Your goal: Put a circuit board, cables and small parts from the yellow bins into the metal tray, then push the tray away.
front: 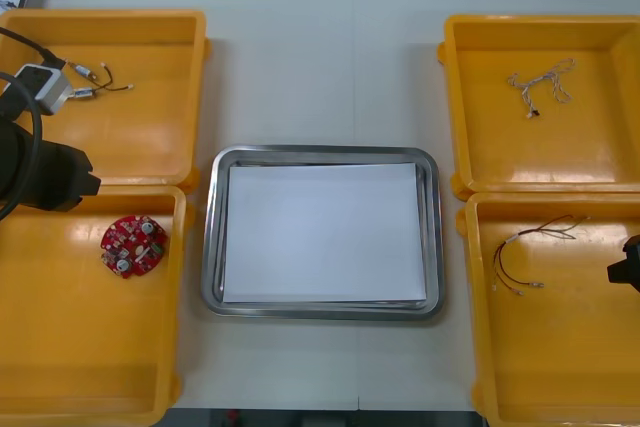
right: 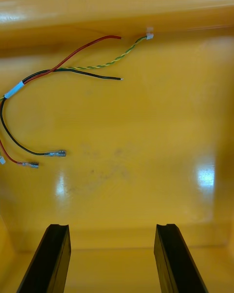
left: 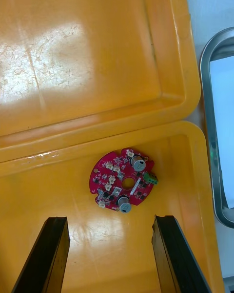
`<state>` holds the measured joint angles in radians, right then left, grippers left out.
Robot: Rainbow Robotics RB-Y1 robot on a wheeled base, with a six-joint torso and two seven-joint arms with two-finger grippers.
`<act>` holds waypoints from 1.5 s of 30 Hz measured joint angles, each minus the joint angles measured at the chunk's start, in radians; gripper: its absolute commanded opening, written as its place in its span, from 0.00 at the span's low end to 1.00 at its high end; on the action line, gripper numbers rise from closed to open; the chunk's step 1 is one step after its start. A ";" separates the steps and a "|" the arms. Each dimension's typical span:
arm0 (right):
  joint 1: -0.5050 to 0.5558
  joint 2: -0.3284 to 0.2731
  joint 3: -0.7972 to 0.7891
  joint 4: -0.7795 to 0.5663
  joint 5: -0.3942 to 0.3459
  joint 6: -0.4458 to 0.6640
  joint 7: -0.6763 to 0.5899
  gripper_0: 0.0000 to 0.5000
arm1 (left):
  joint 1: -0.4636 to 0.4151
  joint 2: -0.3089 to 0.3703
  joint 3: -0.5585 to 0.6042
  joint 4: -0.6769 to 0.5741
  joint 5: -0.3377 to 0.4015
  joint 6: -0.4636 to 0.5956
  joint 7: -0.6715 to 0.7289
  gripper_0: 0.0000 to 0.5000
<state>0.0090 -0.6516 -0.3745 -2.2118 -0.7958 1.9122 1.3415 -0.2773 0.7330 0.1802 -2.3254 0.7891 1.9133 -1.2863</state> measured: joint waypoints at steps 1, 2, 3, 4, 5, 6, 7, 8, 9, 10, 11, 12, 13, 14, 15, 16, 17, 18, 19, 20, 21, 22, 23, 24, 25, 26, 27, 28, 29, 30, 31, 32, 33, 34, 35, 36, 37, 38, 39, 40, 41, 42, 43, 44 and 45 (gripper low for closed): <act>0.000 0.000 0.000 0.000 0.000 0.000 0.000 1.00 | 0.000 0.000 0.000 0.000 0.000 0.000 0.000 1.00; 0.000 0.000 0.000 0.000 0.000 0.000 0.000 1.00 | 0.000 0.000 0.000 0.000 0.000 0.000 0.000 1.00; 0.000 0.000 0.000 0.000 0.000 0.000 0.000 1.00 | 0.000 0.000 0.000 0.000 0.000 0.000 0.000 1.00; 0.000 0.000 0.000 0.000 0.000 0.000 0.000 1.00 | 0.000 0.000 0.000 0.000 0.000 0.000 0.000 1.00; 0.000 0.000 0.000 0.000 0.000 0.000 0.000 1.00 | 0.000 0.000 0.000 0.000 0.000 0.000 0.000 1.00; 0.000 0.000 0.000 0.000 0.000 0.000 0.000 1.00 | 0.000 0.000 0.000 0.000 0.000 0.000 0.000 1.00; 0.000 0.000 0.000 0.000 0.000 0.000 0.000 1.00 | 0.000 0.000 0.000 0.000 0.000 0.000 0.000 1.00; 0.000 0.000 0.000 0.000 0.000 0.000 0.000 1.00 | 0.000 0.000 0.000 0.000 0.000 0.000 0.000 1.00; 0.000 0.000 0.000 0.000 0.000 0.000 0.000 1.00 | 0.000 0.000 0.000 0.000 0.000 0.000 0.000 1.00; 0.000 0.000 0.000 0.000 0.000 0.000 0.000 1.00 | 0.000 0.000 0.000 0.000 0.000 0.000 0.000 1.00; 0.000 0.000 0.000 0.000 0.000 0.000 0.000 1.00 | 0.000 0.000 0.000 0.000 0.000 0.000 0.000 1.00; 0.000 0.000 0.000 0.000 0.000 0.000 0.000 1.00 | 0.000 0.000 0.000 0.000 0.000 0.000 0.000 1.00; 0.000 0.000 0.000 0.000 0.000 0.000 0.000 1.00 | 0.000 0.000 0.000 0.000 0.000 0.000 0.000 1.00; 0.000 0.000 0.000 0.000 0.000 0.000 0.000 1.00 | 0.000 0.000 0.000 0.000 0.000 0.000 0.000 1.00; 0.000 0.000 0.000 0.000 0.000 0.000 0.000 1.00 | 0.000 0.000 0.000 0.000 0.000 0.000 0.000 1.00; 0.000 0.000 0.000 0.000 0.000 0.000 0.000 1.00 | 0.000 0.000 0.000 0.000 0.000 0.000 0.000 1.00; 0.000 0.000 0.000 0.000 0.000 0.000 0.000 1.00 | 0.000 0.000 0.000 0.000 0.000 0.000 0.000 1.00; 0.000 0.000 0.000 0.000 0.000 0.000 0.000 1.00 | 0.000 0.000 0.000 0.000 0.000 0.000 0.000 1.00; 0.000 0.000 0.000 0.000 0.000 0.000 0.000 1.00 | 0.000 0.000 0.000 0.000 0.000 0.000 0.000 1.00; 0.000 0.000 0.000 0.000 0.000 0.000 0.000 1.00 | 0.000 0.000 0.000 0.000 0.000 0.000 0.000 1.00; 0.000 0.000 0.000 0.000 0.000 0.000 0.000 1.00 | 0.000 0.000 0.000 0.000 0.000 0.000 0.000 1.00; 0.000 0.000 0.000 0.000 0.000 0.000 0.000 1.00 | 0.000 0.000 0.000 0.000 0.000 0.000 0.000 1.00; 0.000 0.000 0.000 0.000 0.000 0.000 0.000 1.00 | 0.000 0.000 0.000 0.000 0.000 0.000 0.000 1.00; 0.000 0.000 0.000 0.000 0.000 0.000 0.000 1.00 | 0.000 0.000 0.000 0.000 0.000 0.000 0.000 1.00; 0.000 0.000 0.000 0.000 0.000 0.000 0.000 1.00 | 0.000 0.000 0.000 0.000 0.000 0.000 0.000 1.00; 0.000 0.000 0.000 0.000 0.000 0.000 0.000 1.00 | 0.000 0.000 0.000 0.000 0.000 0.000 0.000 1.00; 0.000 0.000 0.000 0.000 0.000 0.000 0.000 1.00 | 0.000 0.000 0.000 0.000 0.000 0.000 0.000 1.00; 0.000 0.000 0.000 0.000 0.000 0.000 0.000 1.00 | 0.000 0.000 0.000 0.000 0.000 0.000 0.000 1.00; 0.000 0.000 0.000 0.000 0.000 0.000 0.000 1.00 | 0.000 0.000 0.000 0.000 0.000 0.000 0.000 1.00; 0.000 0.000 0.000 0.000 0.000 0.000 0.000 1.00 | 0.000 0.000 0.000 0.000 0.000 0.000 0.000 1.00; 0.000 0.000 0.000 0.000 0.000 0.000 0.000 1.00 | 0.000 0.000 0.000 0.000 0.000 0.000 0.000 1.00; 0.000 0.000 0.000 0.000 0.000 0.000 0.000 1.00 | 0.000 0.000 0.000 0.000 0.000 0.000 0.000 1.00; 0.000 0.000 0.000 0.000 0.000 0.000 0.000 1.00 | 0.000 0.000 0.000 0.000 0.000 0.000 0.000 1.00; 0.000 0.000 0.000 0.000 0.000 0.000 0.000 1.00 | 0.000 0.000 0.000 0.000 0.000 0.000 0.000 1.00; 0.000 0.000 0.000 0.000 0.000 0.000 0.000 1.00 | 0.000 0.000 0.000 0.000 0.000 0.000 0.000 1.00; 0.000 0.000 0.000 0.000 0.000 0.000 0.000 1.00 | 0.000 0.000 0.000 0.000 0.000 0.000 0.000 1.00; 0.000 0.000 0.000 0.000 0.000 0.000 0.000 1.00 | 0.000 0.000 0.000 0.000 0.000 0.000 0.000 1.00; 0.000 0.000 0.000 0.000 0.000 0.000 0.000 1.00 | 0.000 0.000 0.000 0.000 0.000 0.000 0.000 1.00; 0.000 0.000 0.000 0.000 0.000 0.000 0.000 1.00 | 0.000 0.000 0.000 0.000 0.000 0.000 0.000 1.00; 0.000 0.000 0.000 0.000 0.000 0.000 0.000 1.00 | 0.000 0.000 0.000 0.000 0.000 0.000 0.000 1.00; 0.000 0.000 0.000 0.000 0.000 0.000 0.000 1.00 | 0.000 0.000 0.000 0.000 0.000 0.000 0.000 1.00; 0.000 0.000 0.000 0.000 0.000 0.000 0.000 1.00 | 0.000 0.000 0.000 0.000 0.000 0.000 0.000 1.00; 0.000 0.000 0.000 0.000 0.000 0.000 0.000 1.00 | 0.000 0.000 0.000 0.000 0.000 0.000 0.000 1.00; 0.000 0.000 0.000 0.000 0.000 0.000 0.000 1.00 | 0.000 0.000 0.000 0.000 0.000 0.000 0.000 1.00; 0.000 0.000 0.000 0.000 0.000 0.000 0.000 1.00 | 0.000 0.000 0.000 0.000 0.000 0.000 0.000 1.00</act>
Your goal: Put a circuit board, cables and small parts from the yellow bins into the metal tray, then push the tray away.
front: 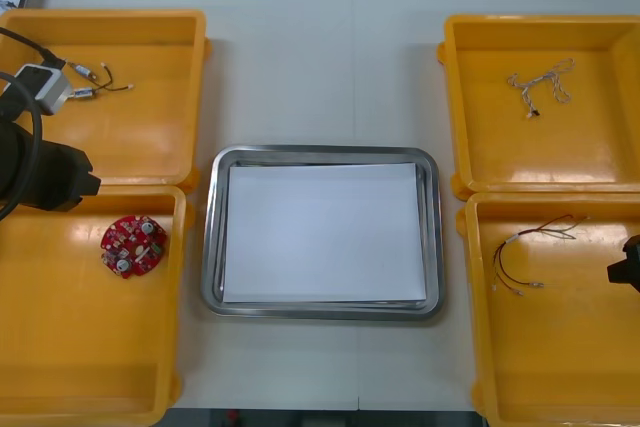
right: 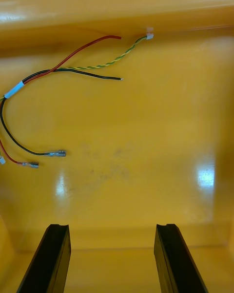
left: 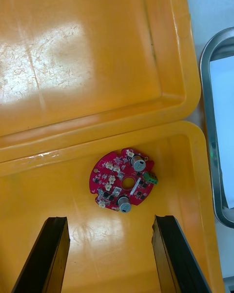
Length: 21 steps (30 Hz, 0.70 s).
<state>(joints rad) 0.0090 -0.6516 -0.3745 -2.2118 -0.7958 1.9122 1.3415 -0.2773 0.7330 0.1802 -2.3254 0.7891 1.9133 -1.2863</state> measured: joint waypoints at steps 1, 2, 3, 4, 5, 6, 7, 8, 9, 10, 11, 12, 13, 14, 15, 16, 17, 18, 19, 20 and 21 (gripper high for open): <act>0.000 0.000 0.000 0.000 0.000 0.000 0.000 1.00 | 0.000 0.000 0.000 0.000 0.000 0.000 0.000 1.00; 0.000 0.000 0.000 0.000 0.000 0.000 0.000 1.00 | 0.000 0.000 0.000 0.000 0.000 0.000 0.000 1.00; 0.000 0.000 0.000 0.000 0.000 0.000 0.000 1.00 | 0.000 0.000 0.000 0.000 0.000 0.000 0.000 1.00; 0.000 0.000 0.000 0.000 0.000 0.000 0.000 1.00 | 0.000 0.000 0.000 0.000 0.000 0.000 0.000 1.00; 0.000 0.000 0.000 0.000 0.000 0.000 0.000 1.00 | 0.000 0.000 0.000 0.000 0.000 0.000 0.000 1.00; 0.000 0.000 0.000 0.000 0.000 0.000 0.000 1.00 | 0.000 0.000 0.000 0.000 0.000 0.000 0.000 1.00; 0.000 0.000 0.000 0.000 0.000 0.000 0.000 1.00 | 0.000 0.000 0.000 0.000 0.000 0.000 0.000 1.00; 0.000 0.000 0.000 0.000 0.000 0.000 0.000 1.00 | 0.000 0.000 0.000 0.000 0.000 0.000 0.000 1.00; 0.000 0.000 0.000 0.000 0.000 0.000 0.000 1.00 | 0.000 0.000 0.000 0.000 0.000 0.000 0.000 1.00; 0.000 0.000 0.000 0.000 0.000 0.000 0.000 1.00 | 0.000 0.000 0.000 0.000 0.000 0.000 0.000 1.00; 0.000 0.000 0.000 0.000 0.000 0.000 0.000 1.00 | 0.000 0.000 0.000 0.000 0.000 0.000 0.000 1.00; 0.000 0.000 0.000 0.000 0.000 0.000 0.000 1.00 | 0.000 0.000 0.000 0.000 0.000 0.000 0.000 1.00; 0.000 0.000 0.000 0.000 0.000 0.000 0.000 1.00 | 0.001 0.000 0.000 0.001 0.000 0.000 0.000 1.00; 0.000 0.000 0.000 0.000 0.000 0.000 0.000 1.00 | 0.004 0.000 -0.002 0.003 0.001 0.000 0.000 1.00; 0.000 0.000 0.000 0.000 0.000 0.000 0.000 1.00 | 0.009 0.000 -0.005 0.006 0.002 0.000 0.000 1.00; 0.000 0.000 0.000 0.000 0.000 0.000 0.000 1.00 | 0.013 0.000 -0.008 0.008 0.002 0.000 0.000 1.00; 0.000 0.000 0.000 0.000 0.000 0.000 0.000 1.00 | 0.016 0.000 -0.009 0.010 0.004 0.000 0.000 1.00; 0.000 0.000 0.000 0.000 0.000 0.000 0.000 1.00 | 0.018 0.000 -0.010 0.010 0.007 0.000 0.000 1.00; 0.000 0.000 0.000 0.000 0.000 0.001 0.000 1.00 | 0.018 0.000 -0.010 0.010 0.010 0.000 0.000 1.00; 0.002 0.000 0.002 0.001 0.000 0.002 0.000 1.00 | 0.018 0.000 -0.010 0.010 0.014 0.000 -0.001 1.00; 0.005 0.000 0.004 0.001 0.000 0.003 0.000 1.00 | 0.018 0.000 -0.010 0.010 0.018 0.000 -0.001 1.00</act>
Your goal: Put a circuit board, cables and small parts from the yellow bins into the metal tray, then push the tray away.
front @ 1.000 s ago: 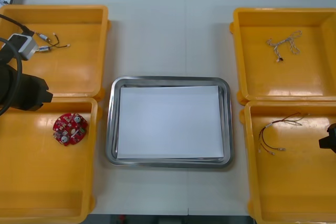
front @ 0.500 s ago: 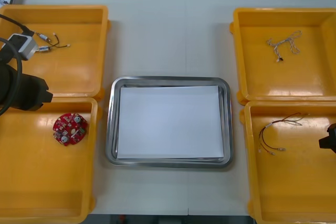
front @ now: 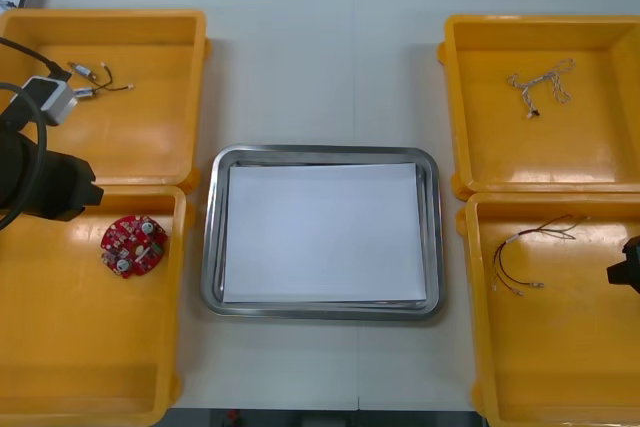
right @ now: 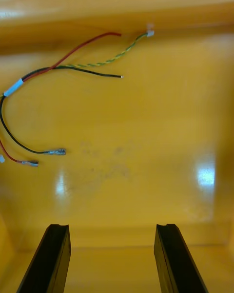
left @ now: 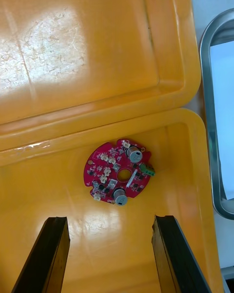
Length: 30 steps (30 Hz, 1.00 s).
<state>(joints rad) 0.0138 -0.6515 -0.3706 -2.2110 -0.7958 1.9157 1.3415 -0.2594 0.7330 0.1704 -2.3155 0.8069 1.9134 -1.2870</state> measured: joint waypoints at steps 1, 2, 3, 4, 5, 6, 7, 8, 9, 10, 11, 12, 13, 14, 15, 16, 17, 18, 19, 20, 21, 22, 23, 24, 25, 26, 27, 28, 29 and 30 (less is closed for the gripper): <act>0.002 0.000 0.002 0.000 0.000 0.000 0.000 1.00 | 0.000 0.000 0.000 0.000 0.004 0.000 0.000 1.00; 0.003 -0.002 0.005 0.000 -0.001 0.000 0.000 1.00 | 0.000 0.000 0.000 0.000 0.011 0.000 0.000 1.00; 0.003 -0.006 0.012 0.000 -0.001 0.000 0.000 1.00 | 0.000 0.000 0.000 0.000 0.020 0.000 0.000 1.00; 0.003 -0.013 0.021 0.000 -0.002 0.000 0.000 1.00 | 0.000 0.000 0.000 0.000 0.031 0.000 0.000 1.00; 0.003 -0.023 0.034 0.000 -0.002 -0.002 0.000 1.00 | 0.001 0.002 0.000 0.000 0.042 0.000 0.000 1.00; 0.003 -0.036 0.050 0.000 -0.003 -0.008 0.000 1.00 | 0.005 0.005 0.001 0.000 0.054 0.000 0.000 1.00; 0.003 -0.048 0.066 0.000 -0.004 -0.019 0.000 1.00 | 0.011 0.010 0.001 0.000 0.064 0.000 -0.001 1.00; 0.003 -0.062 0.084 0.000 -0.006 -0.034 0.000 1.00 | 0.021 0.017 0.002 0.000 0.074 0.000 -0.001 1.00; 0.003 -0.074 0.100 0.000 -0.009 -0.051 0.000 1.00 | 0.035 0.026 0.002 0.000 0.081 0.000 -0.003 1.00; 0.003 -0.084 0.115 0.000 -0.013 -0.064 0.000 1.00 | 0.052 0.037 0.002 -0.001 0.087 0.000 -0.006 1.00; 0.003 -0.092 0.127 0.000 -0.016 -0.071 0.000 1.00 | 0.071 0.049 0.003 -0.003 0.089 0.000 -0.011 1.00; 0.003 -0.098 0.135 0.000 -0.021 -0.075 0.000 1.00 | 0.090 0.060 0.003 -0.005 0.089 0.000 -0.015 1.00; 0.003 -0.100 0.141 0.000 -0.026 -0.076 0.000 1.00 | 0.109 0.071 0.003 -0.008 0.089 0.000 -0.017 1.00; 0.002 -0.101 0.146 0.000 -0.031 -0.076 0.000 1.00 | 0.125 0.079 0.003 -0.011 0.089 0.000 -0.017 1.00; 0.002 -0.101 0.149 0.000 -0.035 -0.076 0.001 1.00 | 0.141 0.085 0.005 -0.014 0.089 0.000 -0.017 1.00; 0.001 -0.101 0.152 0.000 -0.039 -0.076 0.001 1.00 | 0.155 0.089 0.007 -0.016 0.088 0.000 -0.017 1.00; 0.001 -0.101 0.156 0.000 -0.041 -0.076 0.001 1.00 | 0.167 0.091 0.009 -0.017 0.088 0.000 -0.017 1.00; 0.000 -0.101 0.160 0.000 -0.044 -0.078 0.002 1.00 | 0.179 0.091 0.013 -0.019 0.087 0.000 -0.017 1.00; -0.001 -0.101 0.164 0.000 -0.046 -0.082 0.005 1.00 | 0.191 0.091 0.016 -0.021 0.085 0.000 -0.017 1.00; -0.001 -0.101 0.168 0.000 -0.046 -0.086 0.011 1.00 | 0.201 0.091 0.018 -0.024 0.080 0.000 -0.017 1.00; -0.001 -0.101 0.173 0.000 -0.047 -0.092 0.025 1.00 | 0.212 0.091 0.019 -0.027 0.073 -0.001 -0.017 1.00; -0.002 -0.101 0.177 0.000 -0.047 -0.097 0.057 1.00 | 0.222 0.091 0.019 -0.030 0.060 -0.004 -0.017 1.00; -0.002 -0.101 0.181 0.000 -0.048 -0.100 0.100 1.00 | 0.232 0.089 0.019 -0.032 0.042 -0.009 -0.017 1.00; -0.002 -0.101 0.184 0.000 -0.049 -0.100 0.153 1.00 | 0.239 0.088 0.020 -0.034 0.027 -0.013 -0.017 1.00; -0.002 -0.101 0.187 0.000 -0.051 -0.100 0.198 1.00 | 0.245 0.083 0.020 -0.034 0.011 -0.015 -0.017 1.00; -0.002 -0.101 0.191 0.000 -0.055 -0.101 0.234 1.00 | 0.249 0.075 0.020 -0.034 -0.009 -0.016 -0.017 1.00; -0.002 -0.101 0.195 0.000 -0.057 -0.101 0.249 1.00 | 0.250 0.066 0.020 -0.034 -0.025 -0.017 -0.017 1.00; -0.002 -0.101 0.200 0.000 -0.059 -0.106 0.255 1.00 | 0.250 0.051 0.020 -0.034 -0.048 -0.018 -0.017 1.00; -0.002 -0.101 0.206 0.000 -0.061 -0.114 0.255 1.00 | 0.250 0.034 0.020 -0.035 -0.070 -0.023 -0.017 1.00; -0.002 -0.101 0.212 0.000 -0.063 -0.122 0.258 1.00 | 0.250 0.017 0.020 -0.035 -0.092 -0.030 -0.017 1.00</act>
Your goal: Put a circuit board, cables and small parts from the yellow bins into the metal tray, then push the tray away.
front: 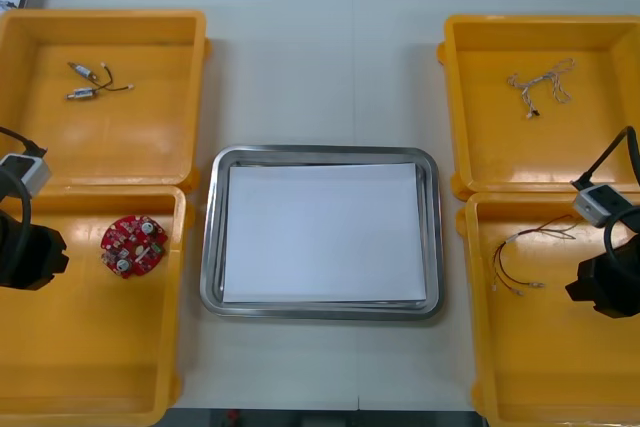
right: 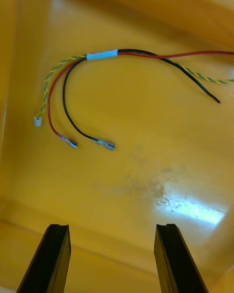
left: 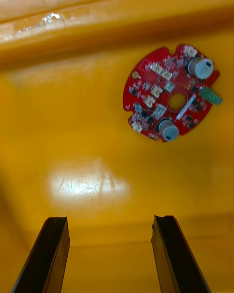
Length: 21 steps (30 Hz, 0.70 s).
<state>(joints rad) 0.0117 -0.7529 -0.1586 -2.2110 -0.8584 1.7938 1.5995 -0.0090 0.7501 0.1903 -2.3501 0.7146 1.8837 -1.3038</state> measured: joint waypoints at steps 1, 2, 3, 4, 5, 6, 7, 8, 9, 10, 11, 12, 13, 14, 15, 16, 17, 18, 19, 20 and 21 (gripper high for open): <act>0.000 0.000 0.006 0.000 -0.001 -0.009 0.014 1.00 | 0.000 -0.019 0.000 0.000 -0.028 -0.010 0.000 1.00; 0.000 0.000 0.013 0.000 -0.001 -0.017 0.040 1.00 | 0.000 -0.036 -0.001 0.000 -0.050 -0.019 0.000 1.00; 0.000 0.000 0.019 0.000 -0.001 -0.027 0.081 1.00 | 0.000 -0.054 -0.005 0.000 -0.079 -0.030 0.000 1.00; 0.000 0.000 0.027 0.000 -0.001 -0.040 0.141 1.00 | 0.001 -0.074 -0.011 0.000 -0.111 -0.046 0.000 1.00; 0.000 0.000 0.033 0.000 -0.001 -0.048 0.182 1.00 | 0.001 -0.088 -0.017 0.000 -0.129 -0.058 0.000 1.00; 0.000 0.000 0.039 0.000 0.000 -0.057 0.218 1.00 | 0.001 -0.101 -0.023 0.000 -0.140 -0.069 0.000 1.00; 0.000 0.000 0.045 0.000 0.001 -0.064 0.236 1.00 | 0.002 -0.113 -0.028 0.000 -0.145 -0.078 0.000 1.00; 0.000 0.000 0.051 0.000 0.005 -0.069 0.240 1.00 | 0.004 -0.125 -0.031 0.000 -0.149 -0.085 0.000 1.00; 0.000 0.000 0.056 0.000 0.010 -0.074 0.240 1.00 | 0.005 -0.137 -0.033 0.000 -0.154 -0.091 0.000 1.00; 0.000 0.000 0.061 0.000 0.016 -0.080 0.241 1.00 | 0.006 -0.149 -0.036 0.000 -0.164 -0.098 0.000 1.00; 0.000 0.000 0.067 0.000 0.024 -0.088 0.242 1.00 | 0.008 -0.161 -0.039 0.000 -0.176 -0.104 0.000 1.00; 0.000 0.000 0.073 0.000 0.035 -0.098 0.246 1.00 | 0.012 -0.173 -0.045 0.000 -0.196 -0.114 0.000 1.00; 0.000 0.000 0.080 0.000 0.047 -0.110 0.253 1.00 | 0.016 -0.183 -0.053 0.000 -0.218 -0.128 0.000 1.00; 0.000 0.000 0.087 0.000 0.058 -0.123 0.265 1.00 | 0.022 -0.192 -0.064 0.000 -0.238 -0.143 0.000 1.00; 0.000 0.000 0.094 0.000 0.070 -0.137 0.282 1.00 | 0.029 -0.198 -0.077 0.000 -0.255 -0.162 0.000 1.00; 0.001 0.000 0.102 0.000 0.079 -0.150 0.295 1.00 | 0.035 -0.203 -0.090 0.000 -0.268 -0.180 0.000 1.00; 0.001 0.000 0.109 0.000 0.088 -0.163 0.306 1.00 | 0.042 -0.205 -0.103 0.001 -0.277 -0.197 0.000 1.00; 0.002 0.000 0.116 0.000 0.095 -0.175 0.308 1.00 | 0.049 -0.207 -0.113 0.002 -0.281 -0.212 0.000 1.00; 0.003 0.000 0.124 0.000 0.101 -0.189 0.308 1.00 | 0.054 -0.209 -0.121 0.004 -0.282 -0.226 0.000 1.00; 0.006 0.000 0.131 0.000 0.106 -0.203 0.308 1.00 | 0.060 -0.210 -0.127 0.008 -0.282 -0.238 0.000 1.00; 0.009 0.000 0.138 0.000 0.111 -0.217 0.308 1.00 | 0.063 -0.212 -0.131 0.012 -0.283 -0.246 0.000 1.00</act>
<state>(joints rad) 0.0211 -0.7530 -0.0207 -2.2110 -0.7473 1.5769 1.9077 0.0538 0.5384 0.0591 -2.3385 0.4317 1.6374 -1.3039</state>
